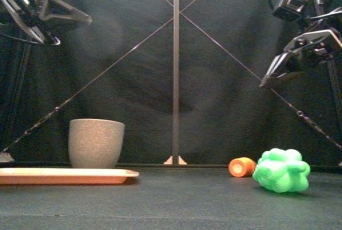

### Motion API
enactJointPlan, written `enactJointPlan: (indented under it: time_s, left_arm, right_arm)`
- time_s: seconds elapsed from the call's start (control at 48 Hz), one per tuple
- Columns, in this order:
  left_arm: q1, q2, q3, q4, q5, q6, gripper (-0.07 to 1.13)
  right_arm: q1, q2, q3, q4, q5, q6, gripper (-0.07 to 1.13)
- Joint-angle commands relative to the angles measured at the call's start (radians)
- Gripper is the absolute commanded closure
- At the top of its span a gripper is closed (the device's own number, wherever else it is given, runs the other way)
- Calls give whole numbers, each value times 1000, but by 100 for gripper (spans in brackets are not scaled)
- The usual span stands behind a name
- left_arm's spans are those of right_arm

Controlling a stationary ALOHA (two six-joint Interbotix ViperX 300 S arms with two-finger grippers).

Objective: Pick the carrot then place it on the pink plate
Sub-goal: Pick the carrot

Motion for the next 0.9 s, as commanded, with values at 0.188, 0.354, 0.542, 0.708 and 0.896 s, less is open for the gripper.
enactJointPlan:
  time_s: [0.188,0.354,0.542,0.708,0.896]
  left_arm:
    - [2,3,-11,5,-5,2,109]
    - [2,2,-6,6,-3,2,109]
    - [2,2,6,5,-3,2,109]
    - [0,2,15,5,-3,0,109]
    - [0,2,18,5,-3,0,109]
  right_arm:
    - [-44,207,-103,-34,-2,12,38]
    - [-84,351,-141,-23,-2,11,1]
    - [-130,474,-189,-23,12,11,2]
    - [-143,531,-219,-26,32,9,2]
    - [-147,566,-225,-23,34,8,2]
